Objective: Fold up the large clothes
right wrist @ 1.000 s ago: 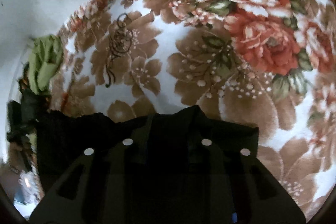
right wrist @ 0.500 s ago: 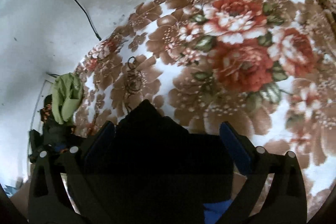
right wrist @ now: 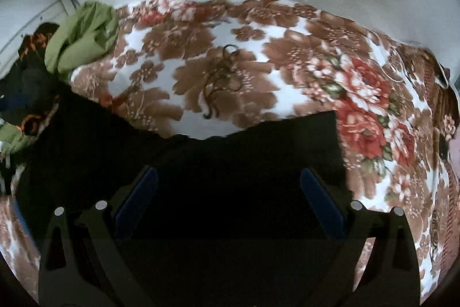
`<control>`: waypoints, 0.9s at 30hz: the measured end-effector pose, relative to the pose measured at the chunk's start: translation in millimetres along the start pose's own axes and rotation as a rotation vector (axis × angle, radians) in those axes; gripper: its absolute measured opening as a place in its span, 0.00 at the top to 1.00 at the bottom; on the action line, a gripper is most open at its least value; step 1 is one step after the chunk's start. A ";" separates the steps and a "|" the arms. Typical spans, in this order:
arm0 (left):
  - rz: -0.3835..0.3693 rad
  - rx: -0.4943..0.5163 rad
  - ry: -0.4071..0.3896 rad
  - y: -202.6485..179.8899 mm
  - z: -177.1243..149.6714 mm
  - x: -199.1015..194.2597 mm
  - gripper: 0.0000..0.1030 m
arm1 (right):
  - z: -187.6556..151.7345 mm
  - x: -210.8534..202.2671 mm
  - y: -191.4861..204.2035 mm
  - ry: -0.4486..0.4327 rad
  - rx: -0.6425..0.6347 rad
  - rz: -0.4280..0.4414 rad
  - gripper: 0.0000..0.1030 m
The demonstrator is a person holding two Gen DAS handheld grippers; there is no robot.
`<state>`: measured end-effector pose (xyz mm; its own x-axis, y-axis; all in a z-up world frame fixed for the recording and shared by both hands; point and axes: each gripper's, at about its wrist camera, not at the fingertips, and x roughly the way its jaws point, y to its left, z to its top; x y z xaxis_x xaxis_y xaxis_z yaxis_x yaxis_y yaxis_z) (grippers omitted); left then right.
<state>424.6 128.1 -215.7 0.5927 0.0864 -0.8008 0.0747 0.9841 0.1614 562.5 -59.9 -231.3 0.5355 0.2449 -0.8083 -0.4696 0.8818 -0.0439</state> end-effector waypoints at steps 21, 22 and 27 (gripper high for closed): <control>0.057 -0.230 0.188 90.5 -39.2 69.0 0.05 | -41.2 15.0 -119.1 0.026 0.099 0.112 0.05; 0.040 -0.256 0.168 93.0 -37.1 59.0 0.05 | -39.8 5.9 -123.3 0.014 0.127 0.104 0.05; -0.172 -0.298 0.053 57.9 -22.2 7.3 0.05 | -39.3 -26.1 -117.6 -0.004 0.202 0.047 0.04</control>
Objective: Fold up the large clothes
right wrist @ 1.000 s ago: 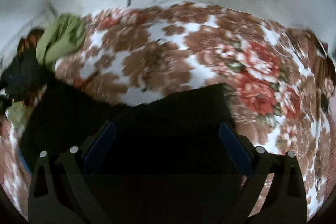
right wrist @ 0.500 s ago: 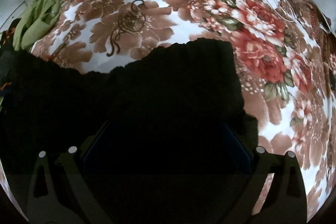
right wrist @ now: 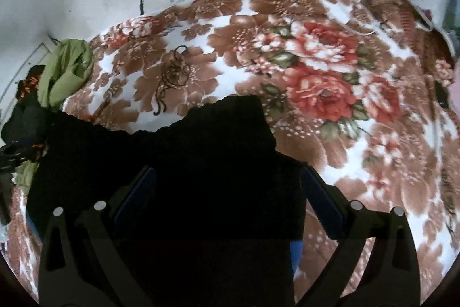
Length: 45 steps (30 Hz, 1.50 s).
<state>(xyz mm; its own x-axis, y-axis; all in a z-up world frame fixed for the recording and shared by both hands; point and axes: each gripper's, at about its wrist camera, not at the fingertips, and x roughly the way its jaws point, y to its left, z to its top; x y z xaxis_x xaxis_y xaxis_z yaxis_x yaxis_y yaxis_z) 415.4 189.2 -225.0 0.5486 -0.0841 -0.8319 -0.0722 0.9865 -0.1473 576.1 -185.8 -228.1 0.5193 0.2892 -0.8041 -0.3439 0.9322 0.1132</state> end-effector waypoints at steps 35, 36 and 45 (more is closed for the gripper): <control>0.107 -0.108 0.137 100.5 -82.5 -34.2 0.05 | -63.9 -38.7 -17.5 0.009 0.058 -0.135 0.05; 0.076 -0.144 0.142 106.5 -90.5 -37.6 0.05 | -62.8 -42.0 -6.5 0.005 0.058 -0.121 0.05; -0.129 -0.337 0.126 119.7 -147.0 -19.3 0.05 | -76.0 -9.1 102.3 0.080 0.042 -0.048 0.05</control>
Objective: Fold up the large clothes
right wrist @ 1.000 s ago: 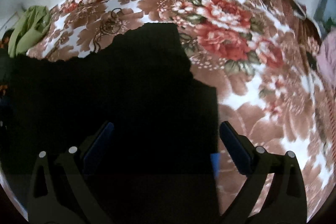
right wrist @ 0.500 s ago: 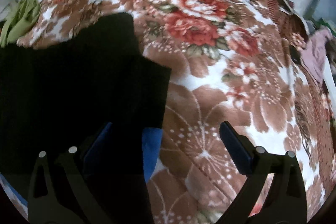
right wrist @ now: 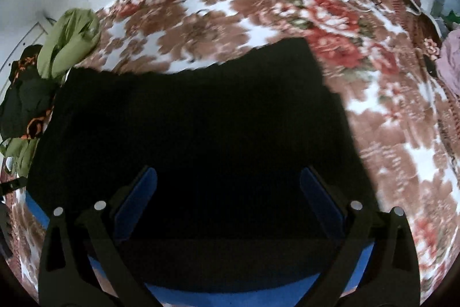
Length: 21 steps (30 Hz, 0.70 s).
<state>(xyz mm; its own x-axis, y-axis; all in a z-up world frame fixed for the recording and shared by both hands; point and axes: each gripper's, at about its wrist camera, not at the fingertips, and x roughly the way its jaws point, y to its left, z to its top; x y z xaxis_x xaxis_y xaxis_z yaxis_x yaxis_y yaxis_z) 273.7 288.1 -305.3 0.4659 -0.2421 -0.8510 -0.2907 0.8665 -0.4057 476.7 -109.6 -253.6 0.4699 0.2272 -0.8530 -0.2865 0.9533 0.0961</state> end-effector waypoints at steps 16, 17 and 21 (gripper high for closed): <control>-0.322 0.057 0.045 -8.6 28.6 61.7 0.06 | -32.8 28.3 43.4 0.013 -0.106 -0.111 0.04; -0.339 0.082 0.051 -14.2 28.3 63.6 0.06 | -34.2 30.3 43.8 0.013 -0.107 -0.116 0.05; -0.319 0.101 0.090 -18.0 26.2 80.8 0.06 | -40.7 39.5 48.5 0.002 -0.125 -0.150 0.04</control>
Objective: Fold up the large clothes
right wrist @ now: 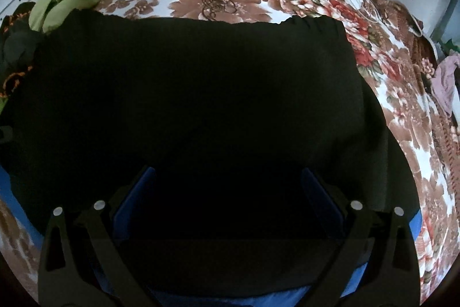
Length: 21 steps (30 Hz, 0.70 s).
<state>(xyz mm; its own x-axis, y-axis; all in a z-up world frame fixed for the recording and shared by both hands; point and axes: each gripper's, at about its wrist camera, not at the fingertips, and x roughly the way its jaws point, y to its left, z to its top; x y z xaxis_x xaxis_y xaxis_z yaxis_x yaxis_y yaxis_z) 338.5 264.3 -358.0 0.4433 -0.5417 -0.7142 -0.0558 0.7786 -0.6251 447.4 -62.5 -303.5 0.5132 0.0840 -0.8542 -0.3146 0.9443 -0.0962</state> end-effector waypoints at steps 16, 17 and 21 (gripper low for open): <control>0.113 0.017 -0.018 -40.0 10.5 -6.2 0.87 | -2.1 3.4 2.9 -0.004 -0.020 -0.019 0.04; 0.113 0.018 -0.025 -43.6 11.0 -8.3 0.87 | -0.8 1.3 2.0 -0.003 -0.011 -0.015 0.05; 0.116 0.044 -0.043 -64.4 15.7 -19.9 0.88 | 0.5 -13.2 -5.4 -0.010 0.050 0.017 0.05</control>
<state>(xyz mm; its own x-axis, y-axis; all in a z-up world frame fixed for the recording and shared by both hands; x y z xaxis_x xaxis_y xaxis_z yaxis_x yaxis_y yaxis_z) 347.3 230.0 -298.5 0.4742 -0.4342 -0.7659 -0.0696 0.8487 -0.5242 442.7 -68.6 -291.5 0.5161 0.1026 -0.8504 -0.2831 0.9574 -0.0563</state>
